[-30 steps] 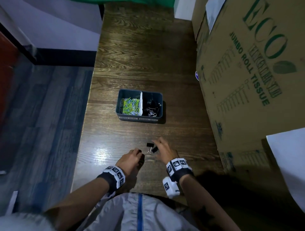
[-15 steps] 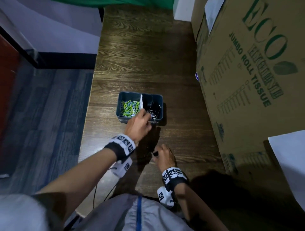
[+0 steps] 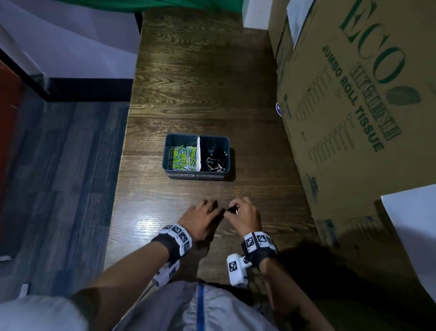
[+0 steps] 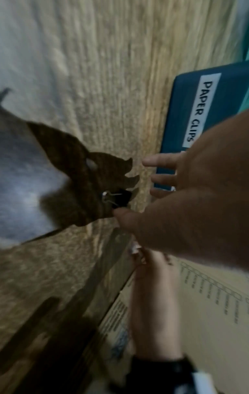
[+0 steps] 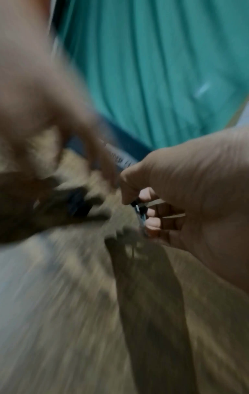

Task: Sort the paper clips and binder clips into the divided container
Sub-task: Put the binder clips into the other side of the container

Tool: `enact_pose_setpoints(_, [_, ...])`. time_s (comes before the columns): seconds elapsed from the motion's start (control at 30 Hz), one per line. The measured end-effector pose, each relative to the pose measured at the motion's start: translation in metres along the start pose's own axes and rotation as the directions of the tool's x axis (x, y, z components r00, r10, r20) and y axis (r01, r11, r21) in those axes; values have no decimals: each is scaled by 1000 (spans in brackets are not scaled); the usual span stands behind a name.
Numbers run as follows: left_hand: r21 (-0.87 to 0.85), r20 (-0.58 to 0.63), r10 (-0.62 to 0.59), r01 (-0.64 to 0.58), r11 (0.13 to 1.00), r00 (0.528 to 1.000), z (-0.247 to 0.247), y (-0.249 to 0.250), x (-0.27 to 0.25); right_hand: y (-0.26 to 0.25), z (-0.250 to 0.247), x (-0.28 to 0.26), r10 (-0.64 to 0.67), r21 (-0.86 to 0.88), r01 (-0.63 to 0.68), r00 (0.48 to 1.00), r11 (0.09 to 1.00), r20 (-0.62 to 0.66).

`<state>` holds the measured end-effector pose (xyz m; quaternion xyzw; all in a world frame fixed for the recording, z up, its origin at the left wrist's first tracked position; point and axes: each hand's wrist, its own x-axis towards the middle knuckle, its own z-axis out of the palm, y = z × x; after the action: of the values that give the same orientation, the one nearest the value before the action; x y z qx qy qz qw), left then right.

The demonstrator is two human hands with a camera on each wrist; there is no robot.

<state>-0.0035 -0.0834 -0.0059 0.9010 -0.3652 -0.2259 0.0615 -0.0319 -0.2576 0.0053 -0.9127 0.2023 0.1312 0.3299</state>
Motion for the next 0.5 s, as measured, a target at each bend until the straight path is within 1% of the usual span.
enact_pose_setpoints(0.07, [56,147,18,-26,998,989,15,3,-8,-20,-18,9,-51,63,54,998,997,-38])
enact_pose_setpoints(0.1, [87,194,9,-26,996,981,21,4,-12,-31,-26,15,-80,89,86,995,992,-60])
enact_pose_setpoints(0.13, [102,215,1,-23,994,977,26,4,-17,-43,-34,23,-106,112,115,991,987,-81])
enact_pose_setpoints(0.17, [110,204,1,-24,994,979,27,5,-23,-55,-41,30,-129,133,141,987,981,-98])
enact_pose_setpoints(0.23, [122,145,22,-40,992,989,26,9,-31,-76,-52,45,-185,160,208,972,965,-147])
enact_pose_setpoints(0.3, [171,26,90,-93,981,996,36,9,-37,-92,-60,59,-222,168,256,955,952,-197])
enact_pose_setpoints(0.37, [193,-48,136,-125,973,989,43,7,-40,-99,-61,70,-241,159,274,949,948,-203])
enact_pose_setpoints(0.43, [221,-31,176,-165,961,984,48,2,-42,-98,-58,78,-249,134,274,953,952,-173])
enact_pose_setpoints(0.47, [210,2,158,-155,965,987,45,0,-44,-94,-55,79,-251,117,272,954,955,-165])
enact_pose_setpoints(0.5, [191,58,112,-121,974,992,38,0,-46,-90,-52,77,-252,101,271,953,957,-167])
